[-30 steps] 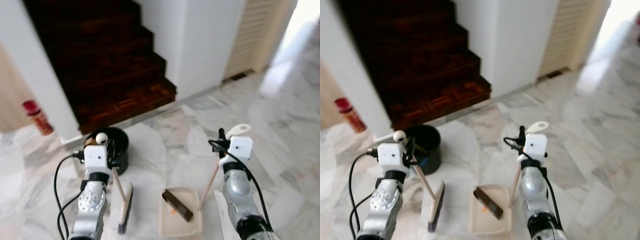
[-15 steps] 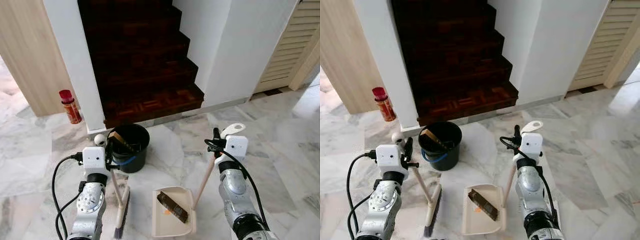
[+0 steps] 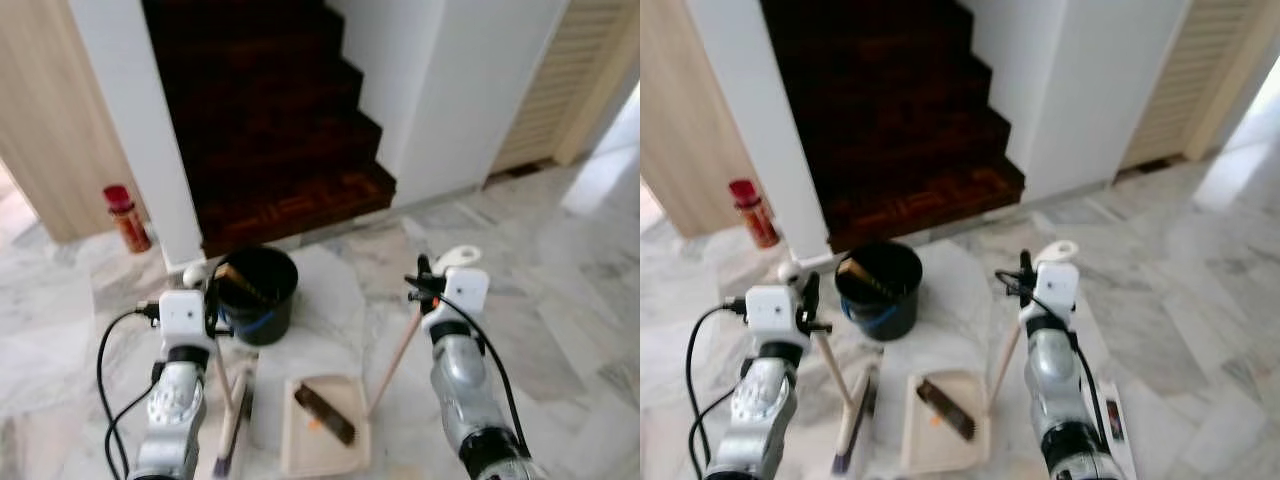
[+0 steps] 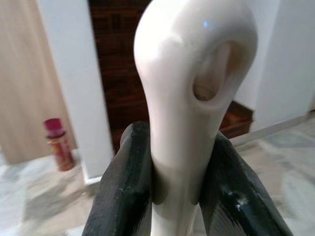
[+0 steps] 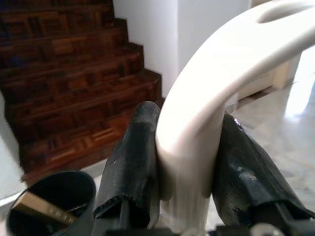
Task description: Sweep floor
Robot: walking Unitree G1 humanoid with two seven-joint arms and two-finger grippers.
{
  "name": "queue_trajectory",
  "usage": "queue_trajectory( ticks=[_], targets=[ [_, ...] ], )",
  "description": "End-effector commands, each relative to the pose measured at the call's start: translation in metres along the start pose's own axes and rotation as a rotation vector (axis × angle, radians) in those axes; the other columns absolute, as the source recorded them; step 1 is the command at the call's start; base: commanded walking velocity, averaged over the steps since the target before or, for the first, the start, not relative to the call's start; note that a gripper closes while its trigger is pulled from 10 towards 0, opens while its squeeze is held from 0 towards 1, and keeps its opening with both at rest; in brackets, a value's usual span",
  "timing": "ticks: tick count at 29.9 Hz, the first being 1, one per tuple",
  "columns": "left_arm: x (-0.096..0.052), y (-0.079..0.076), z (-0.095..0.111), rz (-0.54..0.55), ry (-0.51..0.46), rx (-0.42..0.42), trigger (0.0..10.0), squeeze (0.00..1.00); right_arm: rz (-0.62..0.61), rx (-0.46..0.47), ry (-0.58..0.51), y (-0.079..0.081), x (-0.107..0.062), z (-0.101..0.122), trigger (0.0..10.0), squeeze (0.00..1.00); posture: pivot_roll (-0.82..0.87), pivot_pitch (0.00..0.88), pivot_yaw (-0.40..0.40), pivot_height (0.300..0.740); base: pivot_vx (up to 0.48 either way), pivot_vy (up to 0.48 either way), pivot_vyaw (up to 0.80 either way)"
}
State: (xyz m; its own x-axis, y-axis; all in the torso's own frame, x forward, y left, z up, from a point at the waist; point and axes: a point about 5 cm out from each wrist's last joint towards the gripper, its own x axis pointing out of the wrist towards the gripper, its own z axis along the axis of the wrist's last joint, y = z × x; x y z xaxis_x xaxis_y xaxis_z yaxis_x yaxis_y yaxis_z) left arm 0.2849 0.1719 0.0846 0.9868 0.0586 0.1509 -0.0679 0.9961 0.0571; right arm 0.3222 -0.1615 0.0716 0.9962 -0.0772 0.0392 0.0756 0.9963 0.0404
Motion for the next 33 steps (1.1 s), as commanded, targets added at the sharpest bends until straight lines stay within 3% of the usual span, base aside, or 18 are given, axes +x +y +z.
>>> queue_trajectory(
  ticks=[1,33],
  targets=[
    [0.0042,-0.0005,0.0103,-0.009,-0.046,-0.006,10.0,0.00,0.017,-0.011,-0.059,0.0034,0.0066,0.0139,10.0,0.00,0.06,0.000,-0.030,0.740,0.000,0.330,0.00],
    [0.0033,0.0027,0.0132,-0.002,-0.044,-0.010,10.0,0.00,0.027,0.023,-0.045,0.0071,0.0073,0.0146,10.0,0.00,0.07,0.005,-0.028,0.740,0.000,0.331,-0.05]
  ],
)
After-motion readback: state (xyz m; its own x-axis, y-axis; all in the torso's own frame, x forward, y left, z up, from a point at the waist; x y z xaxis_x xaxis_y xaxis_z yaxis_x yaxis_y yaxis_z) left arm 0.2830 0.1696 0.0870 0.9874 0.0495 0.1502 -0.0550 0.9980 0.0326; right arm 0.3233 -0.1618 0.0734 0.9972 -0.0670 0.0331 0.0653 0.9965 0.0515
